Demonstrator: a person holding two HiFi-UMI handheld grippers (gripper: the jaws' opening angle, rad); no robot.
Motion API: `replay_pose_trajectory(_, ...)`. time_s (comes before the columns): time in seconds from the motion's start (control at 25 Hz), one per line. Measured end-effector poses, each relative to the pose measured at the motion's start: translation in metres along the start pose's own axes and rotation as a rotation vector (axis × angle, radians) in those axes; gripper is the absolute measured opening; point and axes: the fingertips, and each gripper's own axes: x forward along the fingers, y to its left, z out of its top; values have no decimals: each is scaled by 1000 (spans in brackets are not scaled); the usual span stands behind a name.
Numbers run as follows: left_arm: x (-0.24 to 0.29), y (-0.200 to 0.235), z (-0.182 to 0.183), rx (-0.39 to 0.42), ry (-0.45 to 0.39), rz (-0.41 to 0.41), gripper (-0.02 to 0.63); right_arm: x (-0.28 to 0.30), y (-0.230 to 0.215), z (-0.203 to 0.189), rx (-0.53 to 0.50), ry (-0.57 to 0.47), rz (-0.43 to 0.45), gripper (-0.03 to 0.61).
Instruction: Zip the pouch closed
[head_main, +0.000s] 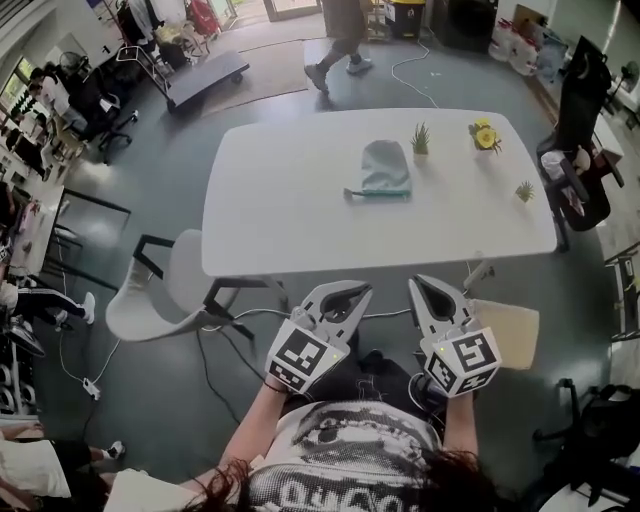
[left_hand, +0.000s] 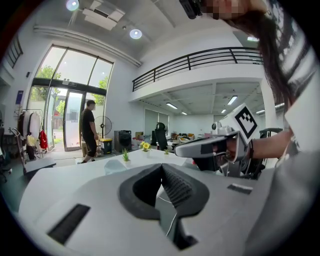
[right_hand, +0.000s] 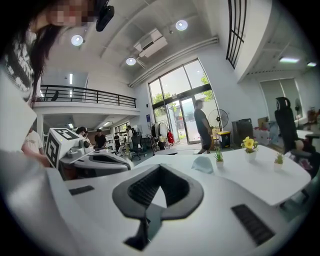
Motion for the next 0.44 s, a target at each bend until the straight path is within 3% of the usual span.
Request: replay_pose_trajectory(0.44,2,-5,-3,-5,-4,-11,12,-1,3,-2,-11,10,18,-8)
